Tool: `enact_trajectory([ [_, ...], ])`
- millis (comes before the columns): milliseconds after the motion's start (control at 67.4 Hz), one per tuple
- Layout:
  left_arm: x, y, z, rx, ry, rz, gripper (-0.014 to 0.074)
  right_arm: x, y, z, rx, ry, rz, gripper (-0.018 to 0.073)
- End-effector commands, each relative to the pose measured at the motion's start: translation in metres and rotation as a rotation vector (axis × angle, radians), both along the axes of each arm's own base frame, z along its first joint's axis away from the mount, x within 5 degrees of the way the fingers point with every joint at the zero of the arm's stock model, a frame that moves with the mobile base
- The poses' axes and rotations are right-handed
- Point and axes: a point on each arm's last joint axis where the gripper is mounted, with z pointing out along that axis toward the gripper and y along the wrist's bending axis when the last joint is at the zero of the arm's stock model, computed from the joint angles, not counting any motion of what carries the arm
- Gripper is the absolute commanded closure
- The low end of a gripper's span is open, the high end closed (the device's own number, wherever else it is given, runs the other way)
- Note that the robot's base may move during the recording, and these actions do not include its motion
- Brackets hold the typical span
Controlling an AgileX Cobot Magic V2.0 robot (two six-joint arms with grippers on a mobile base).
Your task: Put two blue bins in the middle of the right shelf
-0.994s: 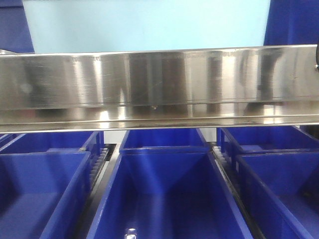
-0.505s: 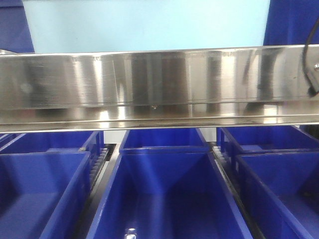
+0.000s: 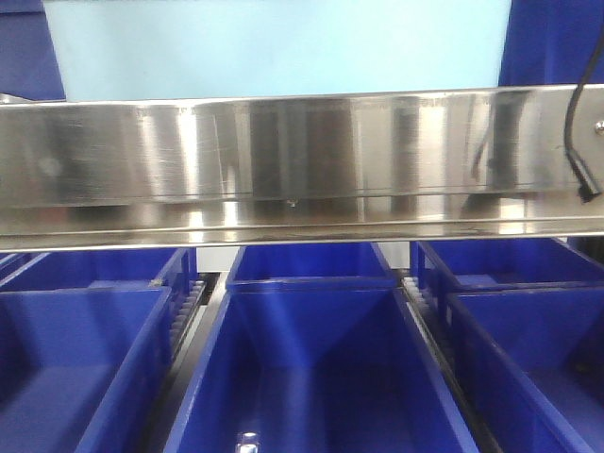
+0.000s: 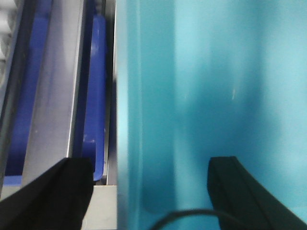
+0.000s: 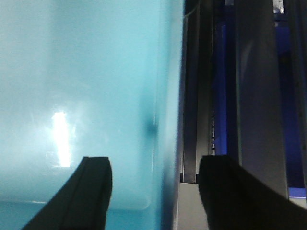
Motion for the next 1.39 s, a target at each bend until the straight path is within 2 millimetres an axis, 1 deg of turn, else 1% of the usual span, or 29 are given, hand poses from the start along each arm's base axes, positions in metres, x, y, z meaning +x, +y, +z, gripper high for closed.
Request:
enact_trajectory([
  [0, 0.0007, 0.0019, -0.0002, -0.001, -0.002, 0.004, 0.0197, 0.0028, 0.0000, 0.0002, -0.004, -0.012, 0.003, 0.0263],
  [163, 0.0016, 0.0014, -0.0016, -0.001, 0.001, 0.006, 0.0197, 0.0038, 0.0004, -0.0015, -0.006, -0.008, 0.003, 0.0263],
  [312, 0.0051, -0.0017, -0.0081, -0.001, 0.021, 0.004, 0.0197, 0.0038, 0.0004, -0.0013, -0.005, -0.008, 0.003, 0.0263],
  [475, 0.0047, -0.0021, -0.0080, -0.007, 0.024, 0.002, 0.0197, 0.0045, 0.0007, -0.0025, -0.007, -0.006, 0.003, 0.0263],
  [579, 0.0066, 0.0016, -0.0080, -0.008, 0.024, 0.015, 0.0197, 0.0058, 0.0013, -0.0046, -0.009, -0.001, 0.003, 0.0263],
  [1380, 0.0058, 0.0002, -0.0084, -0.028, 0.034, 0.015, 0.0197, 0.0058, 0.0013, -0.0046, -0.009, -0.001, 0.003, 0.0263],
])
